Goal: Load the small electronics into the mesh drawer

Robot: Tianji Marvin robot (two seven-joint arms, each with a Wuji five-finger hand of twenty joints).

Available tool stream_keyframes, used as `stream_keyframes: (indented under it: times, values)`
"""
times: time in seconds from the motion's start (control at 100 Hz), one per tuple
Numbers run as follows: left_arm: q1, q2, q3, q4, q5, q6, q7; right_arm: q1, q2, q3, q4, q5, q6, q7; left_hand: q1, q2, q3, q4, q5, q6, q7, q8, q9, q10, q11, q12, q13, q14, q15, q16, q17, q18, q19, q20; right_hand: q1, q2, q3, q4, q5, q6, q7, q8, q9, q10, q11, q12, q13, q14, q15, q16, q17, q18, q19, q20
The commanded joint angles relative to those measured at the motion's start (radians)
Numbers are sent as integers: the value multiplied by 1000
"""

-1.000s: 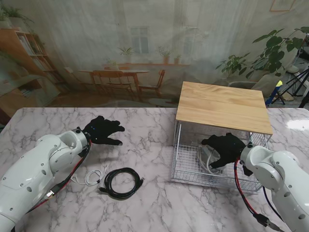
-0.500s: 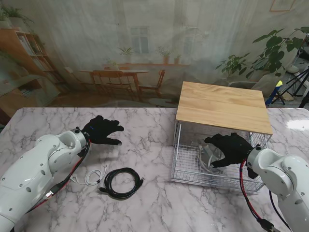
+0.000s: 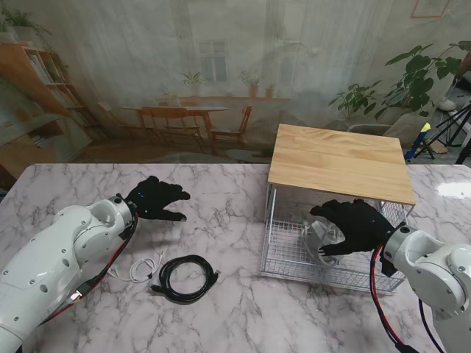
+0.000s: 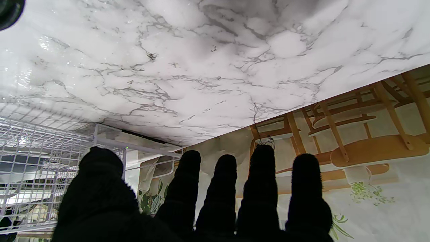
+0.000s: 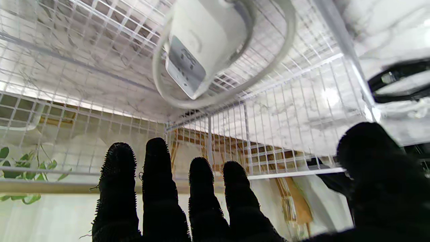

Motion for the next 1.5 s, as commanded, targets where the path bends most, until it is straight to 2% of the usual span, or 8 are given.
stream_keyframes:
  times: [0.0, 0.37, 0.53, 0.68, 0.98, 1.16, 1.35, 1.49]
  values:
    - [13, -4, 2, -9, -6, -11, -3, -37, -9, 2, -26, 13, 10, -31, 13, 38, 3, 18, -7, 23, -8, 1, 26, -6, 19, 22, -4, -10, 6, 7, -15, -8, 11, 6, 10, 33, -24, -10, 18, -25, 10, -11, 12, -3, -27, -10, -7, 37, -64, 1, -6, 28, -5, 0]
    - [36, -4, 51, -34, -50, -26, -51, -145, -33, 0, -70, -1, 16, -192, 37, -27, 4, 22, -30, 67, -31, -15, -28, 27, -18, 17, 10, -5, 33, 29, 19, -41, 77, 37, 29, 37, -60, -6, 40, -36, 25, -38, 48, 0, -66, -21, -13, 46, -79, -14, -13, 34, -24, -16]
    - [29, 0, 96, -31, -35, -46, -48, -163, -35, 7, -80, -11, 7, -209, 7, -145, 11, 27, -75, 71, -58, -55, -72, 35, 24, 67, 27, -40, 151, 212, 48, -112, 209, 137, 32, 40, -68, -5, 39, -38, 27, -44, 50, -1, -77, -24, -13, 44, -81, -25, -16, 34, -27, -18]
    - [35, 5, 117, -40, -8, -65, -42, -177, -35, 14, -88, -20, 3, -212, 4, -206, 13, 29, -87, 43, -55, -59, -121, 44, 54, 114, 23, -64, 206, 328, 56, -108, 249, 177, 34, 42, -75, -4, 36, -40, 28, -49, 51, 1, -83, -25, -15, 42, -83, -34, -19, 33, -30, -20]
    - [84, 16, 101, -73, 39, -107, -48, -228, -38, 35, -130, -45, -12, -232, 68, -197, 16, 48, -83, 65, -52, -63, -117, 64, -21, 15, 3, -38, 57, 136, 40, -126, 142, 99, 41, 49, -86, -2, 40, -41, 33, -56, 51, 6, -88, -24, -20, 35, -84, -49, -15, 23, -29, -19]
    - [52, 21, 155, -35, 35, -100, -64, -253, -40, 43, -153, -59, -26, -248, 156, -220, 30, 77, -159, 77, -99, -96, -186, 87, -61, -53, -1, -46, 85, 143, 50, -140, 166, 105, 43, 53, -93, -1, 41, -41, 33, -62, 50, 9, -92, -25, -22, 27, -83, -57, -17, 19, -31, -19]
    - [21, 22, 205, -5, 25, -98, -57, -275, -43, 51, -168, -66, -36, -268, 254, -228, 44, 118, -136, 31, -40, -56, -239, 53, -38, -45, -6, -59, 102, 171, 48, -149, 190, 125, 44, 55, -97, 0, 41, -44, 33, -65, 50, 8, -94, -25, -21, 26, -83, -63, -17, 19, -30, -18]
    - [2, 24, 239, 10, 28, -100, -49, -281, -43, 54, -170, -67, -40, -270, 294, -232, 36, 109, -146, -23, 24, 20, -252, 42, -13, -31, -7, -66, 103, 178, 50, -153, 197, 134, 44, 57, -100, 0, 39, -47, 33, -67, 49, 9, -95, -26, -23, 25, -82, -65, -18, 19, -31, -18]
